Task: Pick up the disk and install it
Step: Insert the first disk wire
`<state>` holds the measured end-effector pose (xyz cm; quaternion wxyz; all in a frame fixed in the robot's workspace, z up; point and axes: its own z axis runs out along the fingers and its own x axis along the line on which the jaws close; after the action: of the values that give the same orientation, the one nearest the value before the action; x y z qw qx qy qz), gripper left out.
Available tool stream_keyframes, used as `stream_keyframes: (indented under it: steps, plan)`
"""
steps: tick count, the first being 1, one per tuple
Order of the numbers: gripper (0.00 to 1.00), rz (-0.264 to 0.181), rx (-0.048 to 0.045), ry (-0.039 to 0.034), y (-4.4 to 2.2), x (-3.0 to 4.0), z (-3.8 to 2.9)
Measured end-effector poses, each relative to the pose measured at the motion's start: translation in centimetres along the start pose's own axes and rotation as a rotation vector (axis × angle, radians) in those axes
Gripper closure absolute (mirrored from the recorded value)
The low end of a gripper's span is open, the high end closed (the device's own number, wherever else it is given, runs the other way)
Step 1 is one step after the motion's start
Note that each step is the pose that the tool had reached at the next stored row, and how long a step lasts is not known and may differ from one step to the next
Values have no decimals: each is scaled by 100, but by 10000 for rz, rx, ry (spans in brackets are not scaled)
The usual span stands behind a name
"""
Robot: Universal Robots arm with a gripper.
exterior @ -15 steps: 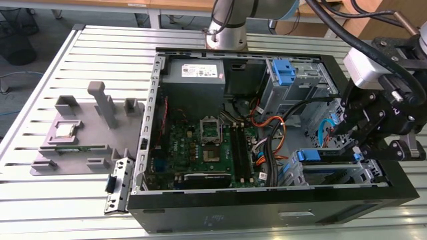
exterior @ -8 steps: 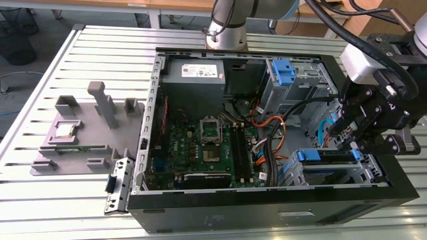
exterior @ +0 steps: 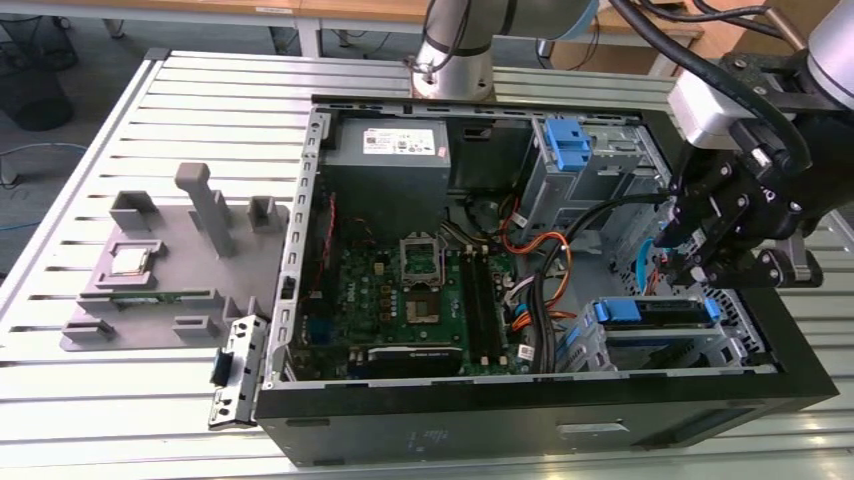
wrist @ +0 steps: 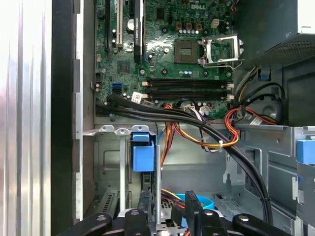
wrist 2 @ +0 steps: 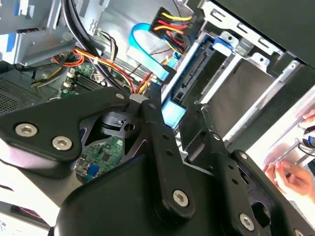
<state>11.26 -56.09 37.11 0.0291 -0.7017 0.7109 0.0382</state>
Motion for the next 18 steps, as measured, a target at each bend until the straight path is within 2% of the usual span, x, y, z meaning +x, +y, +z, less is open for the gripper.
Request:
stream_keyframes:
  steps: [4,13,18]
  plan:
    - [58,-1,0,1,-12,-39,13]
    - [58,-2,0,4,-141,-75,34]
    - [58,0,1,100,-167,-96,77]
